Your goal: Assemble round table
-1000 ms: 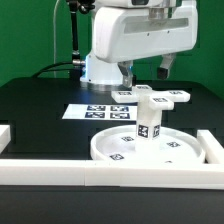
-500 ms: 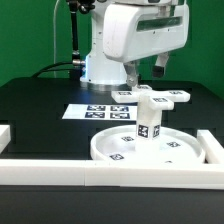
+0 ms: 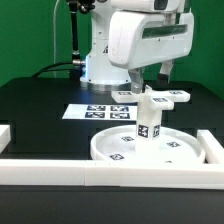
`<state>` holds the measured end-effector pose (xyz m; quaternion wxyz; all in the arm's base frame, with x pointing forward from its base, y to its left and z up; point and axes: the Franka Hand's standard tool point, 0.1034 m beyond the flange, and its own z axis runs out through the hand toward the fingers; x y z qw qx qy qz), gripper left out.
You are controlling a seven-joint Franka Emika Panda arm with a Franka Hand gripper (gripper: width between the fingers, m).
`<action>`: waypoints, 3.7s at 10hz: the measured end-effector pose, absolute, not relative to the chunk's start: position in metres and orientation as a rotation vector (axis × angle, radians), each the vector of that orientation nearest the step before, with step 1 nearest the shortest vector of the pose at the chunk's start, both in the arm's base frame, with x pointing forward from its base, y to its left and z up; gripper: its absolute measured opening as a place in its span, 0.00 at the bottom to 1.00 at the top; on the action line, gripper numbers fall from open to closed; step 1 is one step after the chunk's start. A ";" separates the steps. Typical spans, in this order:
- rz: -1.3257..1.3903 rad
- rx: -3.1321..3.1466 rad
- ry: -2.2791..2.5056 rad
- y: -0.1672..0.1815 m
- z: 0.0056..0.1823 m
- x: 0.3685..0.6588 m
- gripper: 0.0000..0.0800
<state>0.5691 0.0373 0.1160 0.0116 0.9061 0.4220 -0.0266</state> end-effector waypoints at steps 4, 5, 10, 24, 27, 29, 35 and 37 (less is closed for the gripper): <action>-0.105 2.825 1.313 0.034 0.108 0.567 0.81; -0.110 2.818 1.319 0.033 0.108 0.567 0.81; -0.126 2.817 1.322 0.037 0.104 0.565 0.81; -0.092 3.148 0.029 0.029 0.102 0.562 0.55; -0.092 3.129 -0.346 0.030 0.101 0.562 0.55; -0.092 3.104 -0.515 0.031 0.102 0.563 0.55; -0.026 2.784 -1.627 0.027 0.101 0.564 0.55; -0.021 2.621 -1.904 0.029 0.101 0.563 0.55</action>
Offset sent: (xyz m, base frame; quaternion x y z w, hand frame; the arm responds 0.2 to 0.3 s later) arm 0.0049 0.0026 -0.0055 -0.0002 -0.0025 -0.0230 0.9997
